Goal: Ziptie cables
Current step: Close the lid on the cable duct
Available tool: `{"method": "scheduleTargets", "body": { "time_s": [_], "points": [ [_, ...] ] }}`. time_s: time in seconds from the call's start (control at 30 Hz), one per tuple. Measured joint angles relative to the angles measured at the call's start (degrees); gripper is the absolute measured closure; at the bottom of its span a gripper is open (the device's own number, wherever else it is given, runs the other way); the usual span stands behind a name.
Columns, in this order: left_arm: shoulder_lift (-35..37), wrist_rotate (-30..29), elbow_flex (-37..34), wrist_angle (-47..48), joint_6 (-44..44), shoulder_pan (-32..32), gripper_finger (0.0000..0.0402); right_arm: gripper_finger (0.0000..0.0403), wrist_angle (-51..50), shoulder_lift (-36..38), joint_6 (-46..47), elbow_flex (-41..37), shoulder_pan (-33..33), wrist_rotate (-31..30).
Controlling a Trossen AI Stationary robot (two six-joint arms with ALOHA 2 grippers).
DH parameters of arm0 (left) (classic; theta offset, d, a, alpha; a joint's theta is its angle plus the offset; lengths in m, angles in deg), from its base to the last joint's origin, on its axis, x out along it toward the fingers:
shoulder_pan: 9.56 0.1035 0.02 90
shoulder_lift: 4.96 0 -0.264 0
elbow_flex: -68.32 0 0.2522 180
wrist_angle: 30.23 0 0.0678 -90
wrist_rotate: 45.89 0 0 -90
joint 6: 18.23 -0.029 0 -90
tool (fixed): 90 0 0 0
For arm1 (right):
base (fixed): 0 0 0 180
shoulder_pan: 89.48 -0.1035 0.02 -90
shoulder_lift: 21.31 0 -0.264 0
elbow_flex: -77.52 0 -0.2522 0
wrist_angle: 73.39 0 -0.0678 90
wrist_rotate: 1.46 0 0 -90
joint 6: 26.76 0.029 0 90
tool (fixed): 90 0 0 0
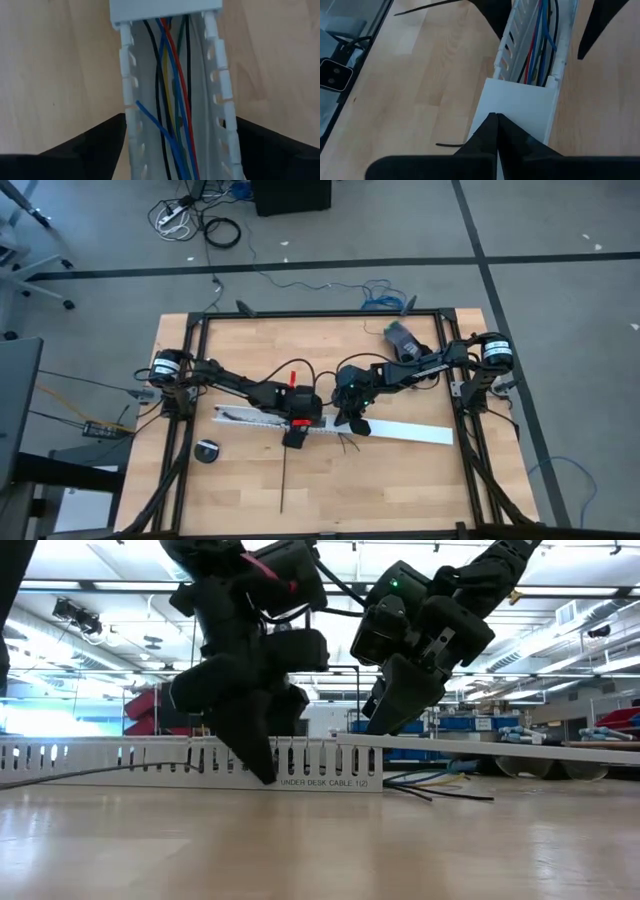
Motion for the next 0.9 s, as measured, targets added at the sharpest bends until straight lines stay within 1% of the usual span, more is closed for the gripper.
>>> {"method": "scheduleTargets", "body": {
  "time_s": [0.23, 0.57, 0.67, 0.9],
  "points": [
    [0.0, 0.0, 0.0, -2.8, 0.0, 0.0, 0.01, 0.0403, 0.2, 0.0, 0.0, 0.0, 0.0, 0.0],
    [-0.3, 0.0, 0.0, -3.4, 0.1, 0.0, 0.016, 0.0403, 0.3, 0.0, 0.0, 0.0, 0.0, 0.8],
    [-0.3, 0.0, 0.0, -3.7, 0.1, 0.0, 0.0166, 0.0403, 0.5, 0.0, 0.0, -0.1, 0.0, 1.0],
    [-0.4, 0.0, -0.1, -4.8, 0.0, 0.0, 0.0167, 0.0403, 1.1, -0.1, 0.0, -0.1, 0.0, 2.4]
  ]
}}
